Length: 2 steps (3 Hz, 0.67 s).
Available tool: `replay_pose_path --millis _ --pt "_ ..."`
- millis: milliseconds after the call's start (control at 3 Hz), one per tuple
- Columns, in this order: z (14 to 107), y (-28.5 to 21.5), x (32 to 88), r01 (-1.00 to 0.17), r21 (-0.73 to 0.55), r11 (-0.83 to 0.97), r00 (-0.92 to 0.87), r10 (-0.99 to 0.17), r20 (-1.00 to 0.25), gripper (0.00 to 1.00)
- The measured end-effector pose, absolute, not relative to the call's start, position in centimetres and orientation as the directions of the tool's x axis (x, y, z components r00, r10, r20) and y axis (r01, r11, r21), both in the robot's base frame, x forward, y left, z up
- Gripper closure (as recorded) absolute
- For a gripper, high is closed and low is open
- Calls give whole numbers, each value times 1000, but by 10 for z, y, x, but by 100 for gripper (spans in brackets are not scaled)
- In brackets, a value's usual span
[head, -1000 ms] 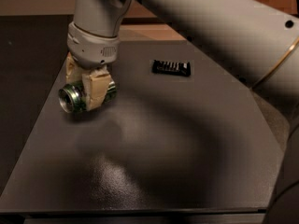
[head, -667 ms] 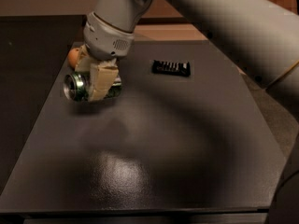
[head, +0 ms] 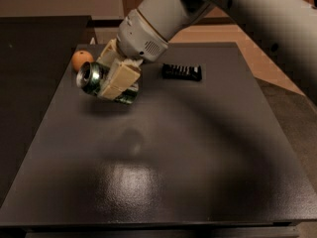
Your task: Place green can upright
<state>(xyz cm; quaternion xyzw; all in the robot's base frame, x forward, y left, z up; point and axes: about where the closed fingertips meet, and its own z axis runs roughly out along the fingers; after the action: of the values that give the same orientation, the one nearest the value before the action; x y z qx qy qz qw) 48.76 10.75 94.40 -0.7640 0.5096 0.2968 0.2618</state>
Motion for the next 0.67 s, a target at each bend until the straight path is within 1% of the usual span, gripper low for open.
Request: replay_pose_path --millis 667 --pt "945 95 484 -976 -18 -217 122 -477 -870 100"
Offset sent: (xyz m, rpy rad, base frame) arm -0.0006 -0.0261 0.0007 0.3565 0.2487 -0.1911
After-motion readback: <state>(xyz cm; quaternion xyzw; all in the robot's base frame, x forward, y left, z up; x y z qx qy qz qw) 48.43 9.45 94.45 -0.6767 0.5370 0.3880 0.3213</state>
